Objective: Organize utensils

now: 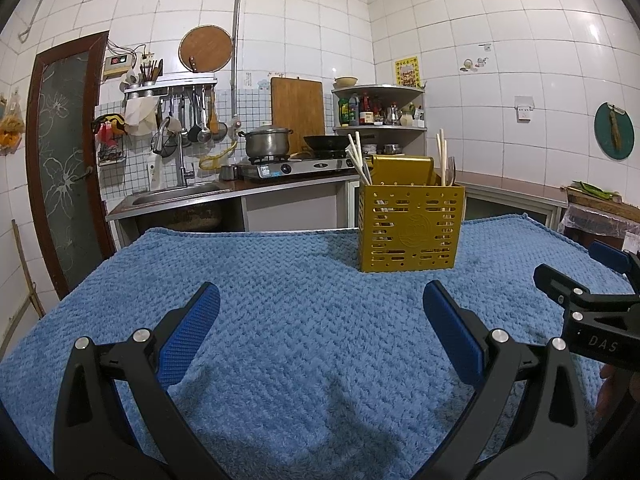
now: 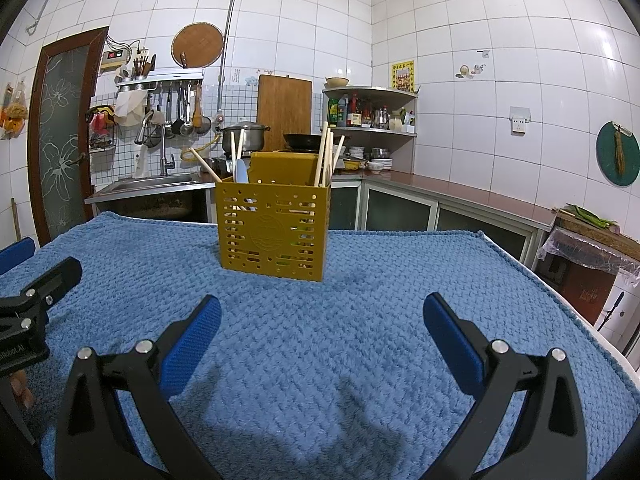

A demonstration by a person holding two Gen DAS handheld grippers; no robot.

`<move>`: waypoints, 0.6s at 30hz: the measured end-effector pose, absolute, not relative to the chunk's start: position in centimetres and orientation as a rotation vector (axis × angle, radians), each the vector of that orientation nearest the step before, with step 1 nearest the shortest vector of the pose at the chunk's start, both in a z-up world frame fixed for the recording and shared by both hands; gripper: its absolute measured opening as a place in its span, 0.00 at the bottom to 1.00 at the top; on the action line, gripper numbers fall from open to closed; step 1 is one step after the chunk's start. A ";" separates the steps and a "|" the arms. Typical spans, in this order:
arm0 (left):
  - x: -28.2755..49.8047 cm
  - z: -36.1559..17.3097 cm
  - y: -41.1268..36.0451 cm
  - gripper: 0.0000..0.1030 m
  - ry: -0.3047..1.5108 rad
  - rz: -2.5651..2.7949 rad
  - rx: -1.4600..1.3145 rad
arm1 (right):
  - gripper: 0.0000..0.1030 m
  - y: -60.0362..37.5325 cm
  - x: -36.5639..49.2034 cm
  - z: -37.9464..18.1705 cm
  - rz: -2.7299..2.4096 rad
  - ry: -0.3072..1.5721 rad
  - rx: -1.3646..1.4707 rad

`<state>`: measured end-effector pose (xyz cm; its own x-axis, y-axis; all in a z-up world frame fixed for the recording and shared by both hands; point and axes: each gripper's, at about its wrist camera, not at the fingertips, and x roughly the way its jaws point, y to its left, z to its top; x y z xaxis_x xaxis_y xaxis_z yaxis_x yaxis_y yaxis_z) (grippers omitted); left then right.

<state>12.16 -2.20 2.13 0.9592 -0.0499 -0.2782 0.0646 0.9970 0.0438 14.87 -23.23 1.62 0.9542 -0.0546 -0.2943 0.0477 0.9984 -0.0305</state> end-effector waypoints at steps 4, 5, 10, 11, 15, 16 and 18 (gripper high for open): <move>12.1 2.1 -2.2 0.95 0.281 -0.057 0.050 | 0.96 -23.2 14.8 1.7 -0.052 0.299 -0.022; 12.1 2.1 -2.2 0.95 0.281 -0.056 0.049 | 0.96 -23.2 14.8 1.7 -0.052 0.299 -0.023; 12.1 2.1 -2.2 0.95 0.281 -0.057 0.048 | 0.96 -23.3 14.9 1.6 -0.053 0.299 -0.022; 12.1 2.1 -2.2 0.95 0.281 -0.057 0.048 | 0.96 -23.3 14.8 1.6 -0.053 0.298 -0.022; 12.1 2.1 -2.2 0.95 0.281 -0.056 0.048 | 0.96 -23.3 14.8 1.6 -0.052 0.297 -0.024; 12.1 2.1 -2.2 0.95 0.281 -0.056 0.048 | 0.96 -23.3 14.8 1.6 -0.052 0.298 -0.023; 12.1 2.1 -2.1 0.95 0.281 -0.056 0.048 | 0.96 -23.3 14.9 1.6 -0.053 0.299 -0.023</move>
